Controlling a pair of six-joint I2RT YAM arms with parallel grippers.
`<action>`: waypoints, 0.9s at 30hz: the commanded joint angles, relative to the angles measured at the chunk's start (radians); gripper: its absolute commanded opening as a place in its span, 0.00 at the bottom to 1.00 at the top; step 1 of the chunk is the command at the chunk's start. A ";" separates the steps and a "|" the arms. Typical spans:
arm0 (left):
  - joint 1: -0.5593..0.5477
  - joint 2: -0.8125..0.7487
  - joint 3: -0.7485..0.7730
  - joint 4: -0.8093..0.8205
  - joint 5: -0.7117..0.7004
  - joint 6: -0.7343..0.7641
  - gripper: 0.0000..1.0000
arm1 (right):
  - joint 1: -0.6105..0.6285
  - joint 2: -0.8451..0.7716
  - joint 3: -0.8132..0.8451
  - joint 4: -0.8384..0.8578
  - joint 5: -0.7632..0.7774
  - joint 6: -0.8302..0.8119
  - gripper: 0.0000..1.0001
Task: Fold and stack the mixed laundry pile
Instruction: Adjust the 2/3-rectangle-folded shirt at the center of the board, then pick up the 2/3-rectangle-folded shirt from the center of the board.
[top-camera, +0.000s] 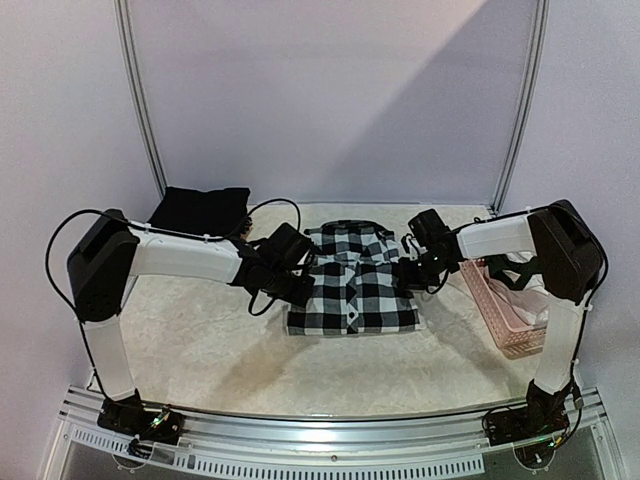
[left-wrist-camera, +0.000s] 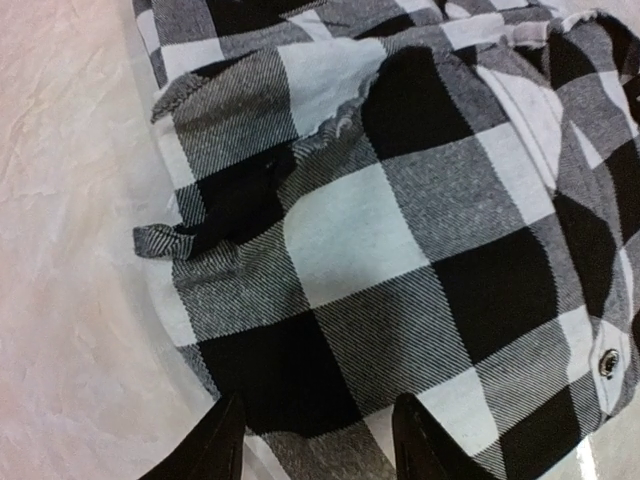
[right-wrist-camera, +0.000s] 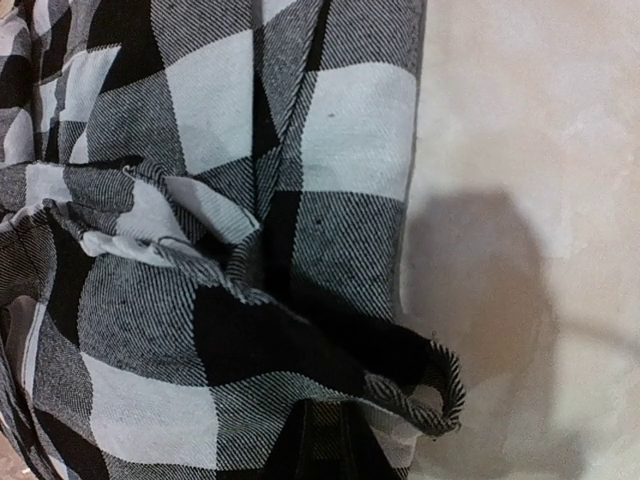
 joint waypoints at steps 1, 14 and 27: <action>0.031 0.062 -0.004 0.061 0.077 0.036 0.51 | 0.001 0.018 -0.001 -0.043 0.004 -0.008 0.12; 0.005 -0.045 -0.001 -0.003 -0.082 0.131 0.59 | 0.014 -0.217 0.028 -0.157 0.022 -0.011 0.16; -0.330 -0.151 -0.053 0.081 -0.356 0.583 0.85 | 0.084 -0.475 -0.105 -0.176 0.072 0.010 0.24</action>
